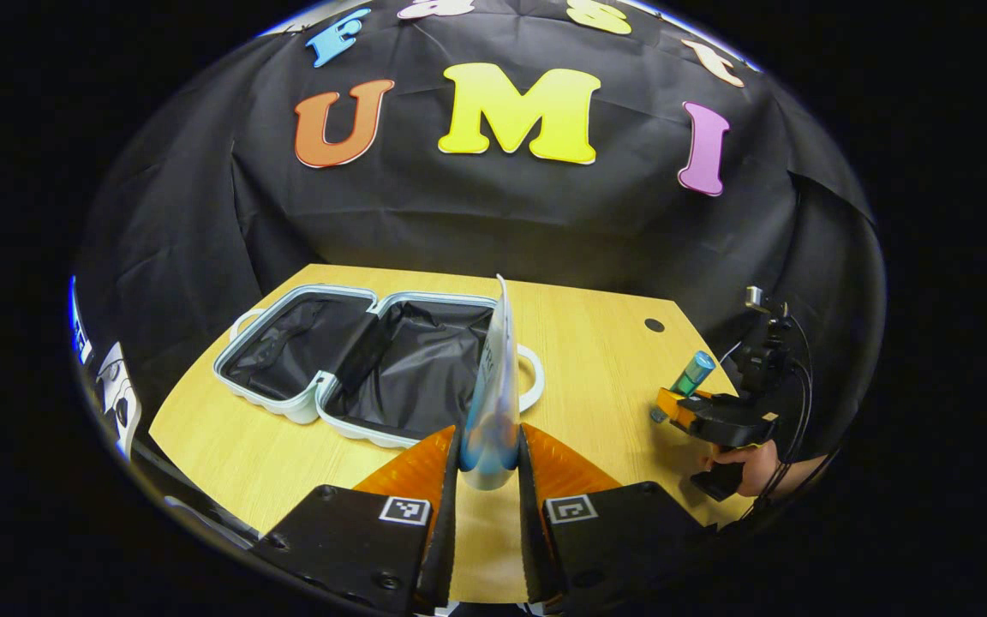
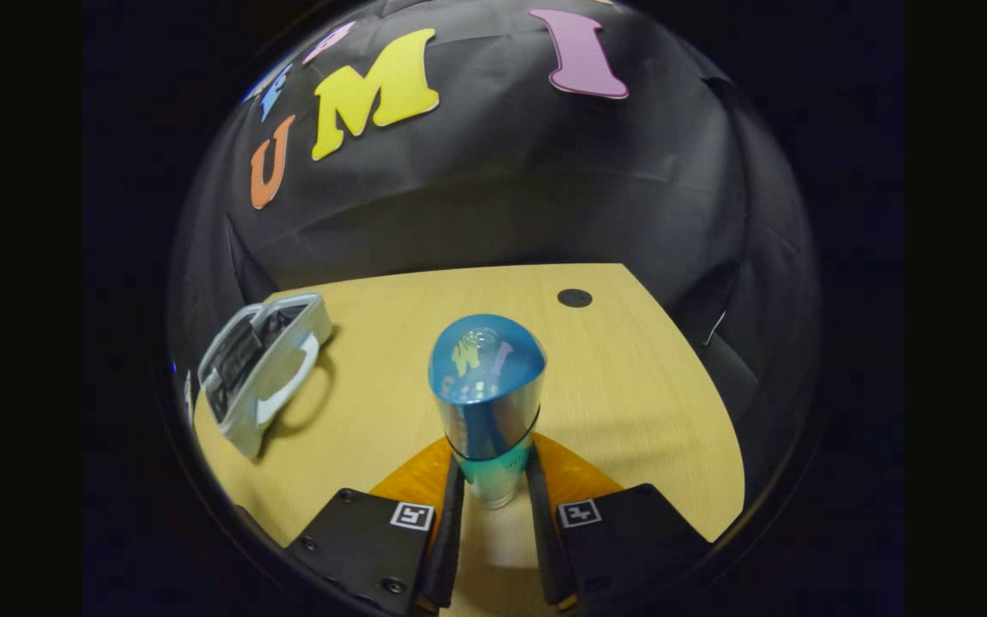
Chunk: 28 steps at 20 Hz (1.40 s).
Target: First open the suitcase, pack the skin care products into it, and then close the suitcase.
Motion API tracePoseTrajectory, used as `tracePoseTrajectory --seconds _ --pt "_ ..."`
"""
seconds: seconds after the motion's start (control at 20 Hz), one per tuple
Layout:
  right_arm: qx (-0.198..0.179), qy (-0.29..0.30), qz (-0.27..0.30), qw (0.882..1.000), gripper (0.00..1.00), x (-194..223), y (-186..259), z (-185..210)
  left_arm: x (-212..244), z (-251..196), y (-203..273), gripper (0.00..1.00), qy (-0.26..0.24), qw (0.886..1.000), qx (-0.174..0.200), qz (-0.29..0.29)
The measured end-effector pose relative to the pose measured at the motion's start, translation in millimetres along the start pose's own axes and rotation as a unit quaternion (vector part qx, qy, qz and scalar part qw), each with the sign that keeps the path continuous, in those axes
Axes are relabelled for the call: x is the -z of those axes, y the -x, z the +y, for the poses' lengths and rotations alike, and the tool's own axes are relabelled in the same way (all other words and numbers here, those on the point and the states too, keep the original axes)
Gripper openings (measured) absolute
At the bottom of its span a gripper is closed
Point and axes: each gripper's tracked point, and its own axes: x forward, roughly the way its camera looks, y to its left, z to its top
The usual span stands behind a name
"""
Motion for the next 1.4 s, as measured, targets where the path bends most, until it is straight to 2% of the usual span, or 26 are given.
tracePoseTrajectory --seconds 0.05,0.1,0.15,0.3,0.35,0.4,0.45,0.55,0.85,0.9,1.0,1.05,1.1,1.15,1.25,1.4 --pt "-0.008 0.002 -0.003 1.000 0.36 -5 8 3 -4 7 0 0.35 0.009 1.000 -0.003 -0.004" --pt "-0.018 0.001 -0.007 1.000 0.34 -11 19 9 -8 17 0 0.35 0.015 1.000 -0.008 -0.006" --pt "-0.029 0.000 -0.008 1.000 0.36 -15 28 15 -13 27 -3 0.35 0.021 1.000 -0.013 -0.008" --pt "-0.057 -0.008 -0.015 0.998 0.35 -30 62 29 -28 61 -10 0.35 0.018 0.999 -0.030 -0.009" --pt "-0.065 -0.013 -0.015 0.998 0.36 -34 73 34 -33 73 -13 0.40 0.010 0.999 -0.035 -0.009" --pt "-0.073 -0.017 -0.015 0.997 0.36 -36 85 38 -38 82 -18 0.40 0.009 0.999 -0.036 -0.009" --pt "-0.077 -0.019 -0.015 0.997 0.36 -39 96 41 -43 88 -24 0.35 0.016 0.999 -0.030 -0.005" --pt "-0.086 -0.023 -0.018 0.996 0.36 -44 118 46 -45 94 -43 0.35 0.031 0.999 -0.009 0.012" --pt "-0.080 -0.026 -0.029 0.996 0.36 -60 169 50 -21 114 -121 0.35 0.013 0.993 0.048 0.111" --pt "-0.077 -0.026 -0.030 0.996 0.33 -62 176 50 -12 119 -137 0.35 0.009 0.990 0.052 0.133" --pt "-0.071 -0.027 -0.032 0.997 0.35 -63 189 51 8 129 -162 0.35 0.009 0.982 0.057 0.182" --pt "-0.068 -0.028 -0.030 0.997 0.36 -63 194 50 18 131 -173 0.35 0.010 0.976 0.060 0.211" --pt "-0.066 -0.032 -0.023 0.997 0.33 -59 200 51 29 133 -182 0.30 0.010 0.970 0.063 0.236" --pt "-0.061 -0.041 -0.010 0.997 0.33 -54 204 50 37 136 -189 0.35 0.005 0.963 0.063 0.260" --pt "-0.062 -0.071 0.000 0.996 0.35 -52 213 50 49 137 -199 0.35 -0.012 0.951 0.060 0.304" --pt "-0.057 -0.080 -0.001 0.995 0.36 -52 222 47 60 132 -207 0.35 -0.046 0.930 0.059 0.360"
